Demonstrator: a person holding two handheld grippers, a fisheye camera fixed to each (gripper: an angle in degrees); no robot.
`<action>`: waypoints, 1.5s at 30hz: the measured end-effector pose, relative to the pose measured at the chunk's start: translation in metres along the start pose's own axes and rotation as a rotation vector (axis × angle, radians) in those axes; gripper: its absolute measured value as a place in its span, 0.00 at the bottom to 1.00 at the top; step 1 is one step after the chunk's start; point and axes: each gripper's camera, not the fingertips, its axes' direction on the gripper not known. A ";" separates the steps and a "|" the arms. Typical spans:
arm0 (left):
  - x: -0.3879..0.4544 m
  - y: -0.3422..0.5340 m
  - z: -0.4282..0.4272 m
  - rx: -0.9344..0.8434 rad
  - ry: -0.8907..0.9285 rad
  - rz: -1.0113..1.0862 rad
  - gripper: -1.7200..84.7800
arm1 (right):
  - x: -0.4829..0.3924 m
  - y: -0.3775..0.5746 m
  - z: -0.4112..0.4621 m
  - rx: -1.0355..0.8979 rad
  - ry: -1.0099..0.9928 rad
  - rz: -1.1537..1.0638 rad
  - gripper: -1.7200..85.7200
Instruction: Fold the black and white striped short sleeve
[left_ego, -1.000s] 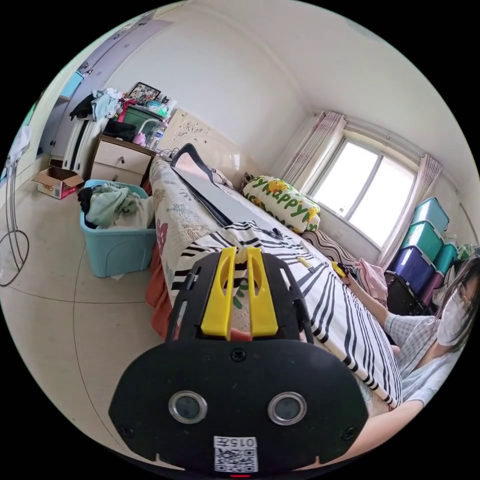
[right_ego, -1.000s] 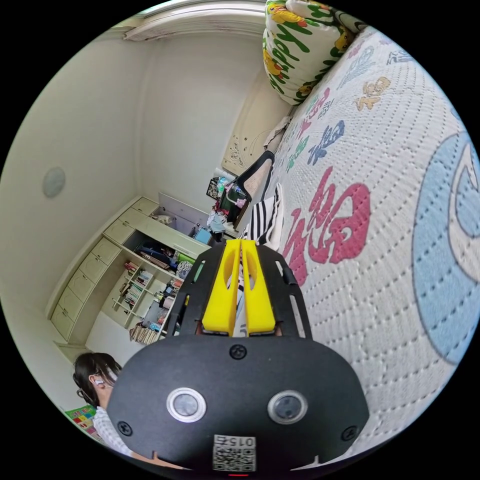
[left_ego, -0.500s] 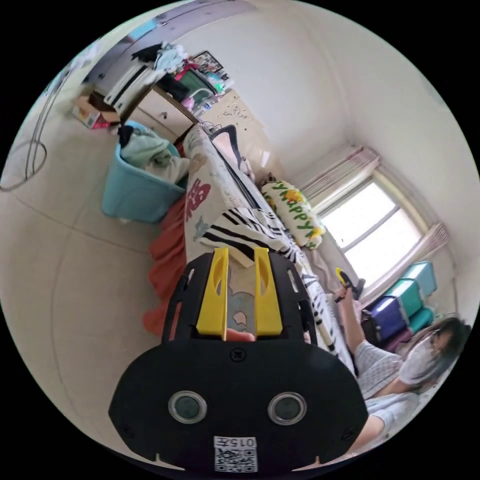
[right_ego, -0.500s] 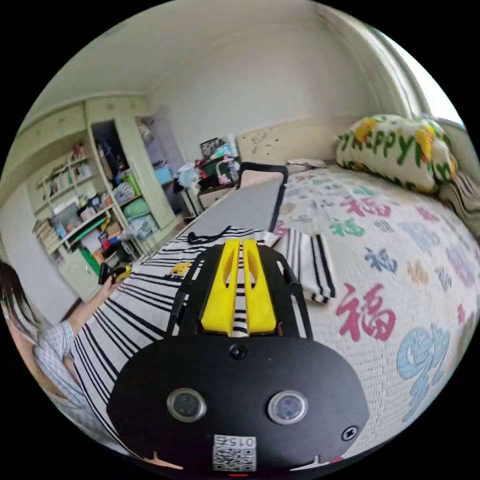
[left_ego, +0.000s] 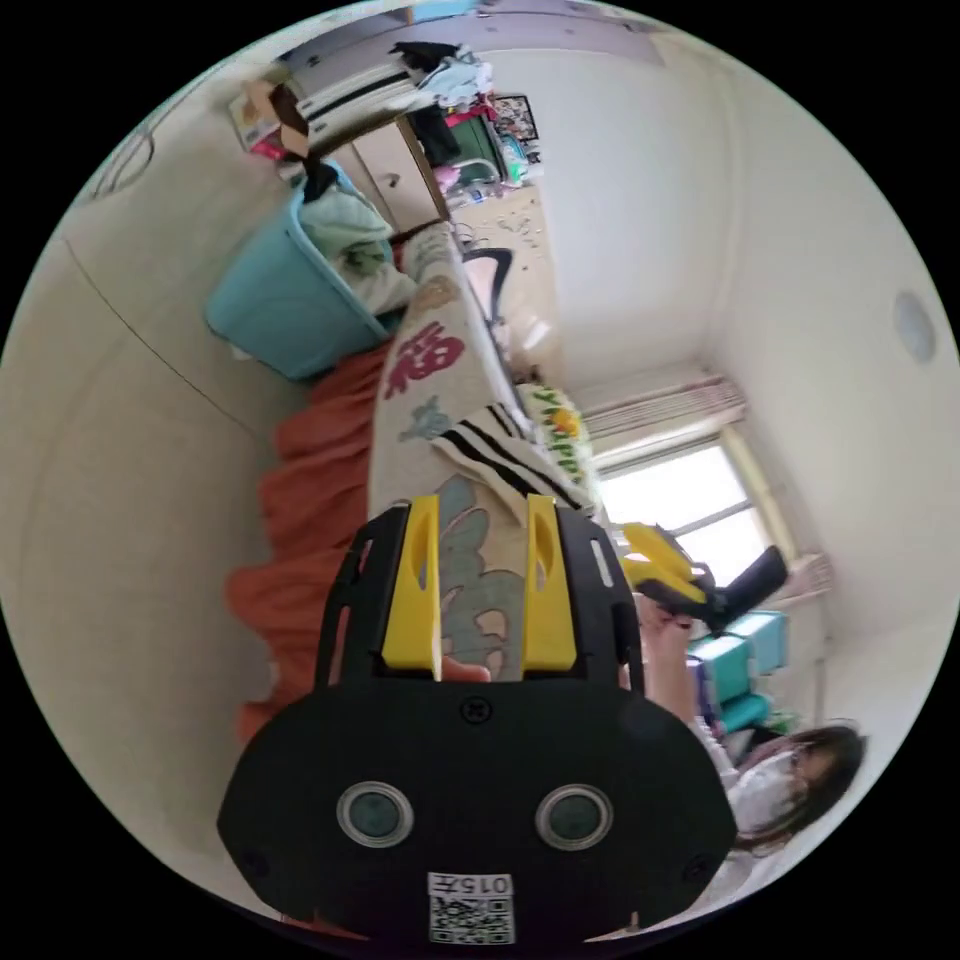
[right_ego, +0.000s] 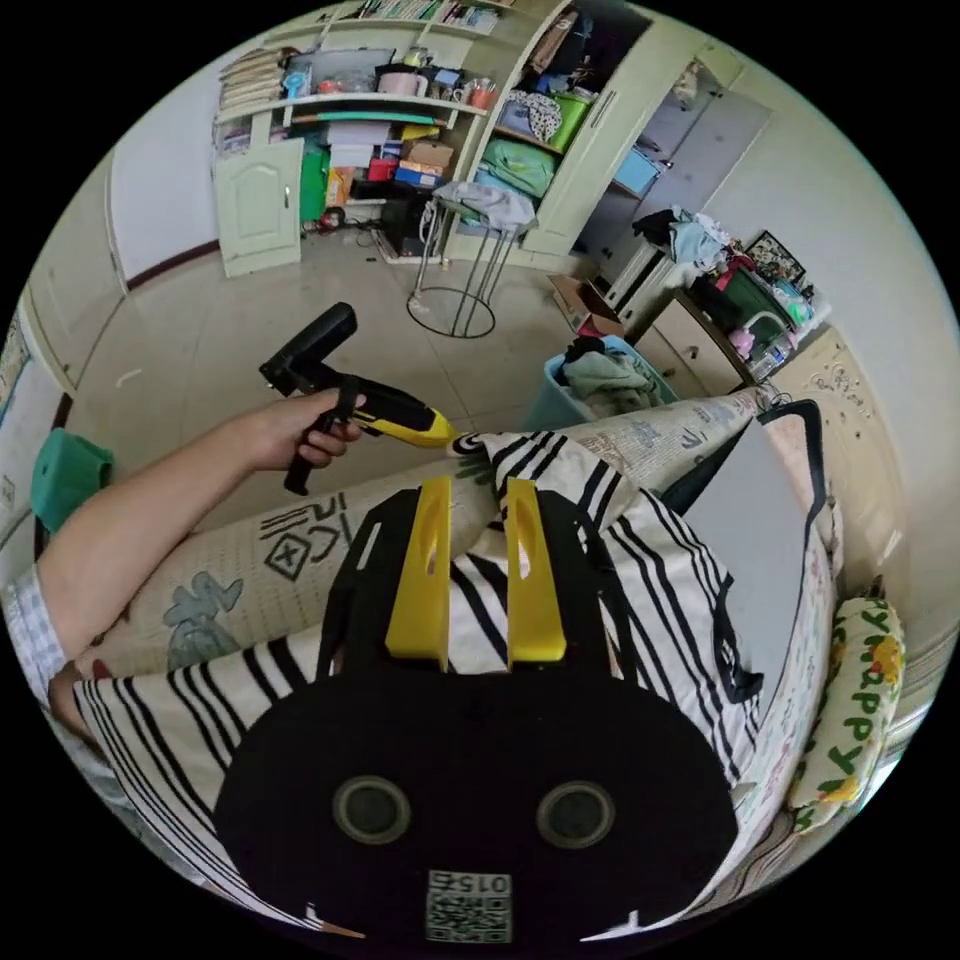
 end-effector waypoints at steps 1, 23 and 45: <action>-0.004 0.002 0.001 0.035 0.080 -0.004 0.15 | -0.004 -0.012 0.025 -0.051 0.033 0.014 0.11; 0.112 0.082 0.080 -0.004 -0.359 0.798 0.16 | 0.079 0.044 0.148 0.077 -0.487 0.560 0.01; 0.084 0.087 0.035 0.139 -0.092 0.617 0.03 | -0.004 0.087 0.178 0.121 -0.259 0.238 0.02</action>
